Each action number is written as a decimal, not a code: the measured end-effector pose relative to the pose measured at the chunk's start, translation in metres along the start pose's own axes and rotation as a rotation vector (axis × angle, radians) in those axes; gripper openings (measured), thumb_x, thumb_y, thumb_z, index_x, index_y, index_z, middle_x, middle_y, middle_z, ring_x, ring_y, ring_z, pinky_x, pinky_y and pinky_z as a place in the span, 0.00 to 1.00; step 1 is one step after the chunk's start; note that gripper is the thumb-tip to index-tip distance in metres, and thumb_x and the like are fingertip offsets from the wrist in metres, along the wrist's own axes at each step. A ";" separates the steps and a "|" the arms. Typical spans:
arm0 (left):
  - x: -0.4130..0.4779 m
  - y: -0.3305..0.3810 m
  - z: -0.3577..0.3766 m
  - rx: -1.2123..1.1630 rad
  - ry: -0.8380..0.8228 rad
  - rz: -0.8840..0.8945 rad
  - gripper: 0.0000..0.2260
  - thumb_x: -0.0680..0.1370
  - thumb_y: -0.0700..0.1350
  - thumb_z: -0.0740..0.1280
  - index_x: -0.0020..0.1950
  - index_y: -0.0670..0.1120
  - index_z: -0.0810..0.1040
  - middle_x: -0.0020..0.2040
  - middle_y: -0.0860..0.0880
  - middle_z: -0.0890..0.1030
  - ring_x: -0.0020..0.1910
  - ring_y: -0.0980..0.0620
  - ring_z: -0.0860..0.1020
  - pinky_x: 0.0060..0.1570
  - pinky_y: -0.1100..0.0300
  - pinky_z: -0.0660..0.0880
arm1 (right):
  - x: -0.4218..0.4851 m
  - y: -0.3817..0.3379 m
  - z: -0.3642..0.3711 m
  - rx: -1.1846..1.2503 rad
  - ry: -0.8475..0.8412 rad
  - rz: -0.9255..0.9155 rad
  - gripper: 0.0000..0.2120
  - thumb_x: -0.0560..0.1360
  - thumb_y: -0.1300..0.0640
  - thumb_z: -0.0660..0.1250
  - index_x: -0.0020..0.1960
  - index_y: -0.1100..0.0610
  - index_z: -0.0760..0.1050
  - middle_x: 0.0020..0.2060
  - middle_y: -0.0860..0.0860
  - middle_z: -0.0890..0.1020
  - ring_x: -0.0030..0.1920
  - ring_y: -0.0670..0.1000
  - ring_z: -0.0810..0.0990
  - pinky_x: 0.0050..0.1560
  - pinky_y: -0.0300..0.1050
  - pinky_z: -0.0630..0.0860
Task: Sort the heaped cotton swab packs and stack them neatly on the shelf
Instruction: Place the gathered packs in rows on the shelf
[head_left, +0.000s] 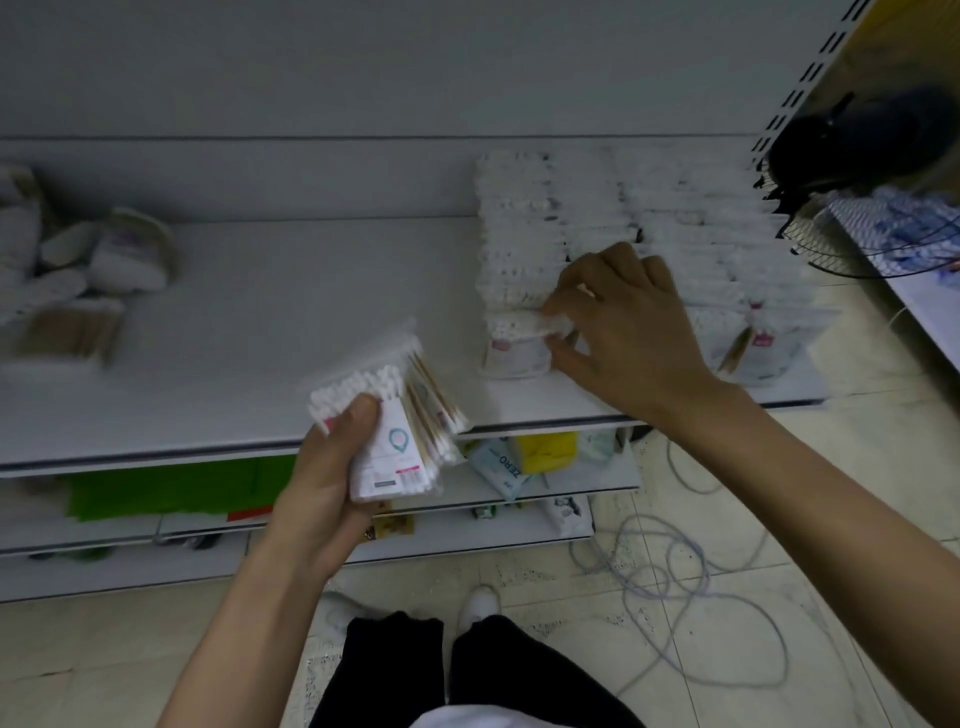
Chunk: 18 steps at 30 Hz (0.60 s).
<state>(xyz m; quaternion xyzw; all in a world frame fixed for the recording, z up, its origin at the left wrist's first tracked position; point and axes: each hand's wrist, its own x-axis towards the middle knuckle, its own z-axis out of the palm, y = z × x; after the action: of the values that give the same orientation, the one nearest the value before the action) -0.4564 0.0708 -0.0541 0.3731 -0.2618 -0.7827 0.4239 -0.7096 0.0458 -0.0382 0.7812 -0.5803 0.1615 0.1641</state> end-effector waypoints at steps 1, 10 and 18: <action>0.000 0.000 -0.001 0.008 0.003 0.003 0.29 0.44 0.59 0.84 0.40 0.49 0.87 0.42 0.47 0.86 0.40 0.51 0.84 0.34 0.58 0.80 | 0.000 -0.001 -0.001 -0.010 0.007 0.007 0.12 0.67 0.54 0.70 0.48 0.59 0.80 0.44 0.56 0.79 0.48 0.56 0.67 0.43 0.48 0.58; 0.002 -0.002 -0.001 -0.115 0.026 -0.014 0.18 0.56 0.56 0.80 0.43 0.51 0.87 0.47 0.48 0.85 0.46 0.50 0.84 0.41 0.56 0.82 | 0.003 -0.010 -0.002 -0.154 -0.016 0.045 0.07 0.61 0.62 0.73 0.38 0.62 0.77 0.37 0.57 0.77 0.42 0.59 0.75 0.42 0.48 0.58; 0.008 0.000 -0.010 -0.169 0.041 -0.021 0.29 0.46 0.55 0.84 0.44 0.50 0.87 0.50 0.47 0.85 0.47 0.49 0.84 0.42 0.55 0.81 | 0.012 -0.011 -0.004 -0.151 -0.091 -0.004 0.08 0.56 0.69 0.73 0.32 0.62 0.76 0.27 0.56 0.75 0.36 0.58 0.76 0.41 0.47 0.58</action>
<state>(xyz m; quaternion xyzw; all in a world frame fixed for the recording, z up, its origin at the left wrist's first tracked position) -0.4513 0.0633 -0.0633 0.3546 -0.1821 -0.7986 0.4509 -0.6962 0.0404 -0.0306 0.7743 -0.5961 0.0810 0.1964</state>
